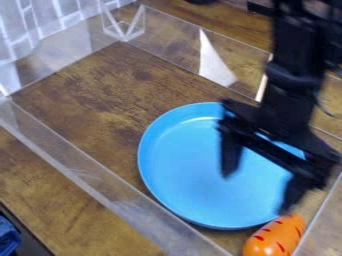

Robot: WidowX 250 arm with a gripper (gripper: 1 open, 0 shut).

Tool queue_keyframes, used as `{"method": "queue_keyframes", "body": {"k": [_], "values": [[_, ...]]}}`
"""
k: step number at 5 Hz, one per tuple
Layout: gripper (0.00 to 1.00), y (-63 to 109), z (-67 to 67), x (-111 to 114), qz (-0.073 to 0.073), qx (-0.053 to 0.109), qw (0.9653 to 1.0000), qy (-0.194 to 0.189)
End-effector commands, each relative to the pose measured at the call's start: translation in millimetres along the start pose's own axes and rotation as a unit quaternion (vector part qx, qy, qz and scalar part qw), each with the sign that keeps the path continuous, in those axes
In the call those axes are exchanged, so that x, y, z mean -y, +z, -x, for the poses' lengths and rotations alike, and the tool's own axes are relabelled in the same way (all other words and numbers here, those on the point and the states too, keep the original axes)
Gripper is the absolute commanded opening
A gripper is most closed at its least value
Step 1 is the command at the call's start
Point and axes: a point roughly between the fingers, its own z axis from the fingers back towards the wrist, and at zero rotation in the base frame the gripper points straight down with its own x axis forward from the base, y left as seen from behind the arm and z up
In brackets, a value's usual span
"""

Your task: Move the carrot to the left side

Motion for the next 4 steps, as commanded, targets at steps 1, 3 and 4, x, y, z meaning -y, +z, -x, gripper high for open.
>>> {"method": "queue_keyframes", "body": {"k": [1,3,4], "values": [[1.0,11.4,-20.0,30.4,0.01,0.019,0.9998,0.001],[1.0,2.6,-45.9,25.4,0.006,-0.003,0.9999,0.009],[1.0,-6.2,-50.7,18.4,0.007,-0.013,0.9999,-0.007]]}}
